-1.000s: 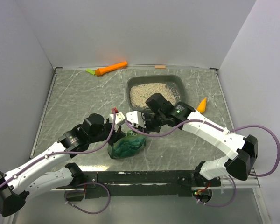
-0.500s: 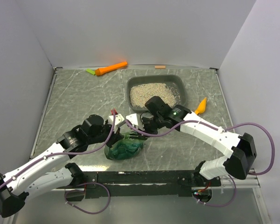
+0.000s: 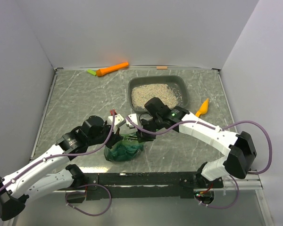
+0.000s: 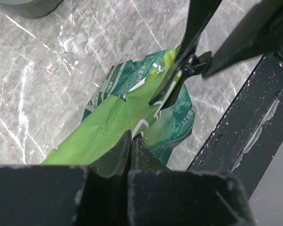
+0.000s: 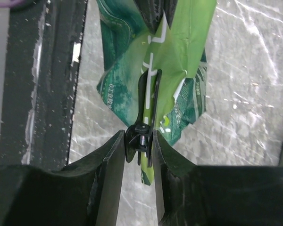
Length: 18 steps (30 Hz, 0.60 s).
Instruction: Fill the litter box with clean litter
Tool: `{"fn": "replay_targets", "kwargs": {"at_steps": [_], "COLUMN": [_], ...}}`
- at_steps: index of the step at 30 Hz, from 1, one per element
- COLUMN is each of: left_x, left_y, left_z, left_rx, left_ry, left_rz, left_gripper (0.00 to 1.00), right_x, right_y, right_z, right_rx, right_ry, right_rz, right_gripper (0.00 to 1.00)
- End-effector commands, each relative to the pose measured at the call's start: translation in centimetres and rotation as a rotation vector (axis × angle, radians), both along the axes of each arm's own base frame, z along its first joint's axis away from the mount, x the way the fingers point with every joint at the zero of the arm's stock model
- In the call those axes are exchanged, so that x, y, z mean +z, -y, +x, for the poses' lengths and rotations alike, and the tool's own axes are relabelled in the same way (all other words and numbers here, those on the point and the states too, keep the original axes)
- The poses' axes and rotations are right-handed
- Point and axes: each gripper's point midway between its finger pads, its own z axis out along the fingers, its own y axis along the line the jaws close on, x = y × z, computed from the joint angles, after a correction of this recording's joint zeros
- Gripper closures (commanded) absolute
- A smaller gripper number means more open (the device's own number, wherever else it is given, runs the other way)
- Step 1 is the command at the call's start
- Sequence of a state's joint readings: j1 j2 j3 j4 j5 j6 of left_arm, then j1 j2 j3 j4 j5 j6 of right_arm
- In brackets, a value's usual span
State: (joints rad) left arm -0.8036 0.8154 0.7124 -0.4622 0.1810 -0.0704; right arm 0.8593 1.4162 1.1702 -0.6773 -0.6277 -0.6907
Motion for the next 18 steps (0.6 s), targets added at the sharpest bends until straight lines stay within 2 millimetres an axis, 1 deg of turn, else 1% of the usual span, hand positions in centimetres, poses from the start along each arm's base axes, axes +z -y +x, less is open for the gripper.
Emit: {"fn": "replay_targets", "kwargs": {"at_steps": [1,2,3,6,9,11,12,14,15,16,18], "left_x": [4.0,4.0,4.1,4.0,4.0,3.9,3.9,4.0,4.0,4.1,4.4], "left_y": [2.0,2.0,2.0,2.0,2.0,1.9,1.9,1.9,2.0,2.0,1.8], "left_z": [1.0,0.9,0.9,0.9,0.9,1.0,1.0,1.0,1.0,0.9,0.9], "left_rx": [-0.038,-0.04,-0.04,-0.041,-0.04,-0.037,-0.037,-0.036,-0.037,-0.039,-0.037], "left_ry": [0.119,0.119,0.12,0.119,0.12,0.119,0.118,0.12,0.118,0.121,0.13], "left_rz": [-0.126,-0.126,-0.127,-0.127,-0.127,-0.122,-0.123,-0.124,-0.125,-0.126,-0.133], "left_gripper": [0.99,0.99,0.99,0.99,0.99,0.99,0.99,0.99,0.99,0.99,0.97], "right_x": [0.2,0.2,0.3,0.5,1.1,2.0,2.3,3.4,4.0,5.1,6.2], "right_y": [-2.9,-3.0,-3.0,-2.9,-2.7,-2.6,-2.6,-2.4,-2.4,-2.2,-1.9], "right_z": [-2.0,-2.0,-2.0,-1.7,-1.2,-1.0,-0.4,0.1,1.0,1.5,2.3], "right_rx": [0.081,0.083,0.083,0.065,0.041,0.027,-0.002,-0.038,-0.099,-0.137,-0.22], "right_ry": [-0.093,-0.093,-0.089,-0.071,-0.036,-0.01,0.013,0.051,0.072,0.096,0.099], "right_rz": [0.103,0.107,0.109,0.111,0.126,0.144,0.148,0.168,0.177,0.201,0.235], "right_gripper": [0.55,0.15,0.0,0.0,0.0,0.0,0.0,0.0,0.0,0.0,0.0]}}
